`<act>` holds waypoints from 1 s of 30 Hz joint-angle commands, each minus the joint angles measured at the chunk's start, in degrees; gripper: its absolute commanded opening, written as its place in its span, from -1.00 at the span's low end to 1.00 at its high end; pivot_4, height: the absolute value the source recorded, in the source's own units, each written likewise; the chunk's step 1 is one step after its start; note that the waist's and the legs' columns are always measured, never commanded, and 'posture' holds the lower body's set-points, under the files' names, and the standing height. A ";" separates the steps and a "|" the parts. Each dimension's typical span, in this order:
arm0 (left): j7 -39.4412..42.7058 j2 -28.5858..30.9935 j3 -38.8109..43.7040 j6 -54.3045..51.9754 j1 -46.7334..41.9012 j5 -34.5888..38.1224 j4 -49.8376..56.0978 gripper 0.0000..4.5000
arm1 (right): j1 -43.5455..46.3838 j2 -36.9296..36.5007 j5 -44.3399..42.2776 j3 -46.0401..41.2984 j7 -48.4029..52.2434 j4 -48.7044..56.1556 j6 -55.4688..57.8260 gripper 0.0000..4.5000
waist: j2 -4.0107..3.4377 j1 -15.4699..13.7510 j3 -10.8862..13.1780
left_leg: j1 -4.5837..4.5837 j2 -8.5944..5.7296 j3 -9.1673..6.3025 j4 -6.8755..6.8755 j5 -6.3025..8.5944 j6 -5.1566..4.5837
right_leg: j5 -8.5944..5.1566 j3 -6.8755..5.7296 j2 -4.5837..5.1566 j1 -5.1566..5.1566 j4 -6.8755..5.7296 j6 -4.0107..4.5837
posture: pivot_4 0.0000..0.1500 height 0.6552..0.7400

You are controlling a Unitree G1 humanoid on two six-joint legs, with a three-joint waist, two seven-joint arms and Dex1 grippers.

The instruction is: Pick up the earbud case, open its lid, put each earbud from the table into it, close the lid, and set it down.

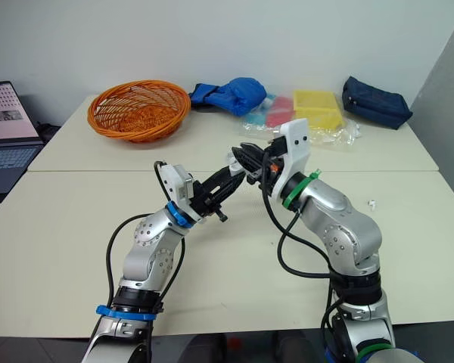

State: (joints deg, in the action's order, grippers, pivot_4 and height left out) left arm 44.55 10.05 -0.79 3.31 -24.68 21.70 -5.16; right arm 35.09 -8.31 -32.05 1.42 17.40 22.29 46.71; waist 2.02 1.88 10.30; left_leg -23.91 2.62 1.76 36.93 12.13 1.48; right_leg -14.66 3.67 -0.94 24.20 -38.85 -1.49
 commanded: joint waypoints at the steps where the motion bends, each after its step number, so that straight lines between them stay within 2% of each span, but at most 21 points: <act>1: 0.31 -0.20 -0.05 1.44 -1.21 0.22 0.91 -0.66 | -0.23 0.06 0.44 0.05 -0.26 0.97 -1.52 -0.83 | 0.00 -0.01 0.00 | 0.00 0.00 -0.01 0.00 0.00 0.00 | 0.00 -0.01 0.00 0.00 0.00 0.00 | 1.00 1.00; 30: 0.99 0.04 0.29 1.60 -0.86 0.52 1.85 -0.66 | -2.36 1.13 2.11 2.55 -0.19 0.68 -2.33 -0.83 | 0.00 0.01 0.00 | -0.01 0.02 0.00 -0.04 0.00 0.00 | 0.00 -0.01 0.00 0.01 0.06 0.00 | 1.00 1.00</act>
State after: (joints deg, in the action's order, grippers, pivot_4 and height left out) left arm 45.63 10.01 -0.72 3.93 -24.68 21.58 -6.28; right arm 32.50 -7.40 -30.17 3.74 17.17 22.12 45.41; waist 2.02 1.89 10.30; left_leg -23.92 2.64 1.76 36.89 12.13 1.49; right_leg -14.66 3.66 -0.94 24.20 -38.80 -1.49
